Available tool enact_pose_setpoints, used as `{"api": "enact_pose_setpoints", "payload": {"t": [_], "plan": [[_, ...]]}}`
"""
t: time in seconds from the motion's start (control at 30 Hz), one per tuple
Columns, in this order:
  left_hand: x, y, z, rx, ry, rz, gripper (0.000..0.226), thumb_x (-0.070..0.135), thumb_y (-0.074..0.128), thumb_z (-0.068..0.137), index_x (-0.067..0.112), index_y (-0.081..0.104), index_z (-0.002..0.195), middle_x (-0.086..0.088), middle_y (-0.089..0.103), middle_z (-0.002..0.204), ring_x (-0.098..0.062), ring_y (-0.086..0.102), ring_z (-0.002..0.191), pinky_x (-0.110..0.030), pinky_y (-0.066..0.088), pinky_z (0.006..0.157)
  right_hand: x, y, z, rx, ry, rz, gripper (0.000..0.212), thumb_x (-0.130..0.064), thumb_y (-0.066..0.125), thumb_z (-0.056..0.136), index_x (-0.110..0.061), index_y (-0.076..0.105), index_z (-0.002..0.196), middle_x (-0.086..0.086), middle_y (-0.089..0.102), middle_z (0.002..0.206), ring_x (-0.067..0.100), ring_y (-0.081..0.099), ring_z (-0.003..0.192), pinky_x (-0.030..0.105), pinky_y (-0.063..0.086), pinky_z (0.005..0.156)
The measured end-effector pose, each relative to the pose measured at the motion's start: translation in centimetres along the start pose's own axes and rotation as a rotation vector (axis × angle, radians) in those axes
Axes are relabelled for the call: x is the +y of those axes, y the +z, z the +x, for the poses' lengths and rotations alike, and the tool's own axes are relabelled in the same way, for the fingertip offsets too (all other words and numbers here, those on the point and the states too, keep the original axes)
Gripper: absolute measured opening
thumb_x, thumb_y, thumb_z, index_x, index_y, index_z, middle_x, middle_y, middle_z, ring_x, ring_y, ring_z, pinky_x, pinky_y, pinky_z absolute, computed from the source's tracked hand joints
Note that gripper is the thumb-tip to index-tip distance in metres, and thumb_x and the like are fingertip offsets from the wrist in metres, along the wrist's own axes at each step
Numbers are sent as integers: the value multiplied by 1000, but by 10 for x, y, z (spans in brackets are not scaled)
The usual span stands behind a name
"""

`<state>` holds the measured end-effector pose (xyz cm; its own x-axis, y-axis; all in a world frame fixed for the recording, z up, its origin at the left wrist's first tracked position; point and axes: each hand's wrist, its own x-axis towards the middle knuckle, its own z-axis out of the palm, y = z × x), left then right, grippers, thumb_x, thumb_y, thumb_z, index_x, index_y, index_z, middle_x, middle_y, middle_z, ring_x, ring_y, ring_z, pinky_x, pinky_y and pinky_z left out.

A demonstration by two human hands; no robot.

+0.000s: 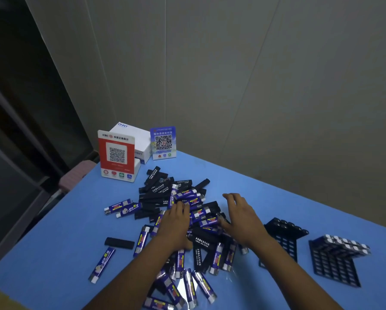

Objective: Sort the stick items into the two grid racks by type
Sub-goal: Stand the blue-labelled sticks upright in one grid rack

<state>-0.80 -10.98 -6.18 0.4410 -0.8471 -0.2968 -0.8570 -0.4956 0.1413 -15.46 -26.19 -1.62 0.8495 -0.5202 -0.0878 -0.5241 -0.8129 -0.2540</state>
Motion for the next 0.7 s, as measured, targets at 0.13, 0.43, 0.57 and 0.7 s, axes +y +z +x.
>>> {"api": "enact_pose_setpoints", "payload": {"t": [0.13,0.43,0.57,0.7], "plan": [[8,-3,5,-47,-1,43,124,49,78,70,6,-3,153,-16,5,160,-34,9,147,-45,19,119,1,-1,-2,14,5,-3,65,-47,56,97,-18,31,149,2,39,148,20,45,130,32,41,105],[19,-11,12,-83,-22,112,106,41,78,71,5,14,147,-12,30,147,-29,31,136,-48,28,114,6,-13,-8,15,24,-28,64,-45,57,97,-18,31,149,3,43,143,20,47,124,31,42,102],[21,-5,13,-55,-42,69,91,37,78,72,8,25,140,-9,43,138,-26,42,129,-48,31,111,10,-17,-14,11,42,-39,62,-39,56,96,-17,31,149,3,44,141,20,47,123,30,41,102],[20,-2,14,-59,-51,-2,81,28,77,75,7,29,136,-8,57,125,-27,57,113,-40,41,101,15,-19,-20,9,63,-49,61,-37,56,96,-17,32,148,4,46,140,20,48,121,30,42,101]]}}
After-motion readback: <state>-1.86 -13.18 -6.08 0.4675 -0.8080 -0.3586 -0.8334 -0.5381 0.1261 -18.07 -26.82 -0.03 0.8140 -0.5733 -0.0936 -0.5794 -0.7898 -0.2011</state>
